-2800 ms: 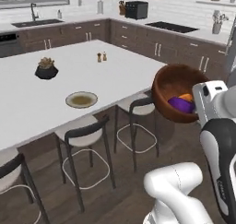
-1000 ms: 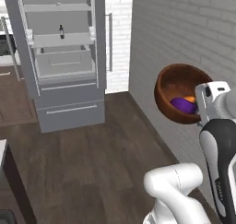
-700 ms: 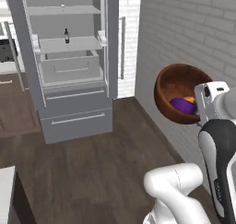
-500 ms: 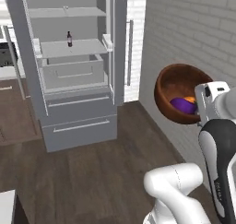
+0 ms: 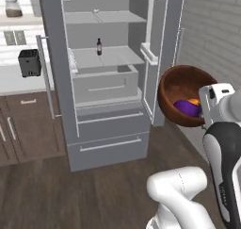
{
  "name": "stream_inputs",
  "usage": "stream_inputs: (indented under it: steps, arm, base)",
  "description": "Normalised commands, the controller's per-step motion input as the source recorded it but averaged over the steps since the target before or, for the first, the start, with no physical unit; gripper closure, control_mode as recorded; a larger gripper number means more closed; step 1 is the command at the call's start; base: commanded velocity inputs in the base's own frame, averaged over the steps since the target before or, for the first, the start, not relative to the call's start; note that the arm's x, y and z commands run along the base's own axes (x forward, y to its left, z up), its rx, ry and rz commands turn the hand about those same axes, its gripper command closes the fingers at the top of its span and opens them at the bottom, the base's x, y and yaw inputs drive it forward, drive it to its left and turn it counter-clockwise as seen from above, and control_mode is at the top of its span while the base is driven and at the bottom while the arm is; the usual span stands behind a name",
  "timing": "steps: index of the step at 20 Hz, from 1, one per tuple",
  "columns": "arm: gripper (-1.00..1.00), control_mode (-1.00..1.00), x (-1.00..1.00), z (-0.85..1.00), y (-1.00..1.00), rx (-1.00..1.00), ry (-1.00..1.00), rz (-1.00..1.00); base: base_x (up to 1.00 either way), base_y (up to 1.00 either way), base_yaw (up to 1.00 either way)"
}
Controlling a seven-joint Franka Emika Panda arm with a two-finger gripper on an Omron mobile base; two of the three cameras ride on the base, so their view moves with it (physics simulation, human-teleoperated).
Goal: Pick the chicken drumstick and eggplant from their plates and place them in the bowl. Then put the bowl in the fridge.
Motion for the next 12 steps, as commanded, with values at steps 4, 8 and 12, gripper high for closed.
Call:
stream_inputs:
  steps: [4,8,12]
  arm:
    - [1.00,1.00,0.00,0.00,0.00,0.00,0.00,0.00]
    - [1.00,1.00,0.00,0.00,0.00,0.00,0.00,0.00]
    - [1.00,1.00,0.00,0.00,0.00,0.00,0.00,0.00]
  base:
    - [0.81,0.40,0.09]
    - [0.81,0.19,0.00]
    - [0.75,0.19,0.00]
